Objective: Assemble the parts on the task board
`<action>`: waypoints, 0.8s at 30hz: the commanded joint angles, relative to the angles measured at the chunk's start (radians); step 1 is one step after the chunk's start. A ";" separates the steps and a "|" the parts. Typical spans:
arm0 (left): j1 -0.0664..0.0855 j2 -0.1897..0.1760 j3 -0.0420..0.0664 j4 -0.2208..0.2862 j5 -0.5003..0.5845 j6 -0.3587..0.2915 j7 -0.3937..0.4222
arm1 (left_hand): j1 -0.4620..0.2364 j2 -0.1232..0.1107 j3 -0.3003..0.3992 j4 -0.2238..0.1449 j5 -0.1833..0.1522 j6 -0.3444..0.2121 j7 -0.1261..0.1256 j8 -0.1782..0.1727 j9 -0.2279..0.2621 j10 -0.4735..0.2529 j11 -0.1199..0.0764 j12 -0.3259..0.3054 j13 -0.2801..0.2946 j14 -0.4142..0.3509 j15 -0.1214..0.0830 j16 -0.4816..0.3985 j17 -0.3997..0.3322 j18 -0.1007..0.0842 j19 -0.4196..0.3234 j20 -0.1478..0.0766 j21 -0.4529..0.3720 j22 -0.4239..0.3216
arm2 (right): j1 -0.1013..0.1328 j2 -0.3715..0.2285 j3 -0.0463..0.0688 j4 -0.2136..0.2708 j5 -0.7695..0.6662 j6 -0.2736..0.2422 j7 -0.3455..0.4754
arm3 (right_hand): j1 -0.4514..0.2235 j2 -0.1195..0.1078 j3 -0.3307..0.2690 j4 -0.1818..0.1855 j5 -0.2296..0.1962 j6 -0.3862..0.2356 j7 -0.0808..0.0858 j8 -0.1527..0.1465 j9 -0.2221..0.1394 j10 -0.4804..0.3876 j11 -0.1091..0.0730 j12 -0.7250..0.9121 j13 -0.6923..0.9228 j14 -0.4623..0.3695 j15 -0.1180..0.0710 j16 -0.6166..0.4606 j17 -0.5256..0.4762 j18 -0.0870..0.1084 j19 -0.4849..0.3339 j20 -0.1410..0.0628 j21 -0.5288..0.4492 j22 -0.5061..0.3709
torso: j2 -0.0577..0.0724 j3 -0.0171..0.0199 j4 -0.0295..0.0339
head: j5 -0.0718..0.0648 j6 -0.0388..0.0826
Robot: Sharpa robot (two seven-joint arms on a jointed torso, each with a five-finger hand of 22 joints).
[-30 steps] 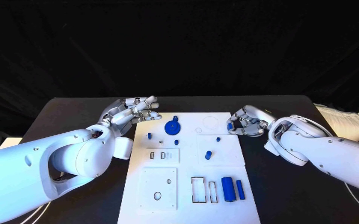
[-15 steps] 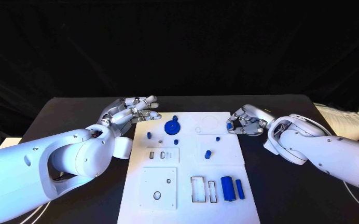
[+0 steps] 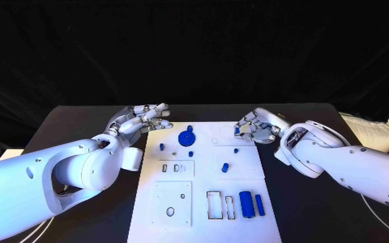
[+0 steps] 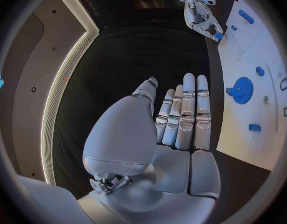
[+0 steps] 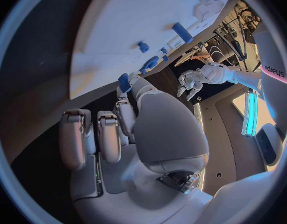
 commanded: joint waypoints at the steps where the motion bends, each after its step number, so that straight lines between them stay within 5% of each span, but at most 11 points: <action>1: 0.000 0.006 0.000 -0.011 0.001 0.020 0.007 | 0.008 0.005 -0.002 -0.006 -0.004 -0.004 0.003 -0.004 -0.001 -0.007 0.001 -0.007 -0.001 -0.007 -0.001 0.005 0.001 0.011 0.006 0.001 -0.003 -0.001 | 0.006 0.018 0.001 0.034 -0.030 -0.023 -0.071 | -0.006 0.002 0.003 0.006 0.006 0.031 -0.021 0.009 0.010 0.012 -0.021 0.005 0.001 0.104 -0.008 0.004 0.256 -0.012 0.023 -0.007 0.005 0.091 | -0.009 -0.0054 0.0029 | 0.000 -0.006; 11: 0.000 0.029 -0.001 -0.053 0.017 0.024 0.014 | 0.008 0.006 -0.002 -0.007 -0.004 -0.004 0.003 -0.004 -0.001 -0.007 0.001 -0.007 -0.002 -0.007 -0.001 0.005 0.002 0.011 0.006 0.001 -0.003 -0.001 | -0.002 0.119 -0.001 0.104 -0.125 0.003 -0.119 | 0.004 0.011 0.013 -0.004 0.019 0.032 -0.024 0.010 0.012 0.013 -0.025 0.003 0.001 0.104 -0.012 0.004 0.256 -0.012 0.025 -0.010 0.006 0.092 | -0.027 -0.0155 0.0243 | 0.016 -0.036; 19: -0.001 0.042 -0.002 -0.068 0.019 0.026 0.014 | 0.008 0.006 -0.002 -0.007 -0.004 -0.004 0.003 -0.004 -0.001 -0.007 0.001 -0.007 -0.002 -0.007 -0.001 0.005 0.002 0.011 0.006 0.001 -0.003 -0.001 | -0.030 0.209 -0.012 0.095 -0.202 0.036 -0.157 | 0.004 0.007 0.013 -0.009 0.020 0.029 -0.022 0.008 0.011 0.011 -0.024 -0.001 -0.001 0.104 -0.012 0.002 0.253 -0.012 0.025 -0.011 0.005 0.092 | -0.033 -0.0224 0.0324 | 0.030 -0.058; 24: -0.001 0.045 -0.002 -0.069 0.020 0.027 0.014 | 0.007 0.006 -0.002 -0.007 -0.004 -0.004 0.003 -0.004 -0.001 -0.007 0.002 -0.007 -0.002 -0.008 -0.001 0.005 0.003 0.011 0.006 0.001 -0.003 -0.001 | -0.054 0.243 -0.015 0.085 -0.245 0.062 -0.171 | 0.002 0.004 0.012 -0.010 0.020 0.029 -0.022 0.008 0.012 0.010 -0.023 -0.004 -0.003 0.104 -0.012 0.001 0.252 -0.012 0.024 -0.012 0.005 0.091 | -0.031 -0.0194 0.0312 | 0.039 -0.066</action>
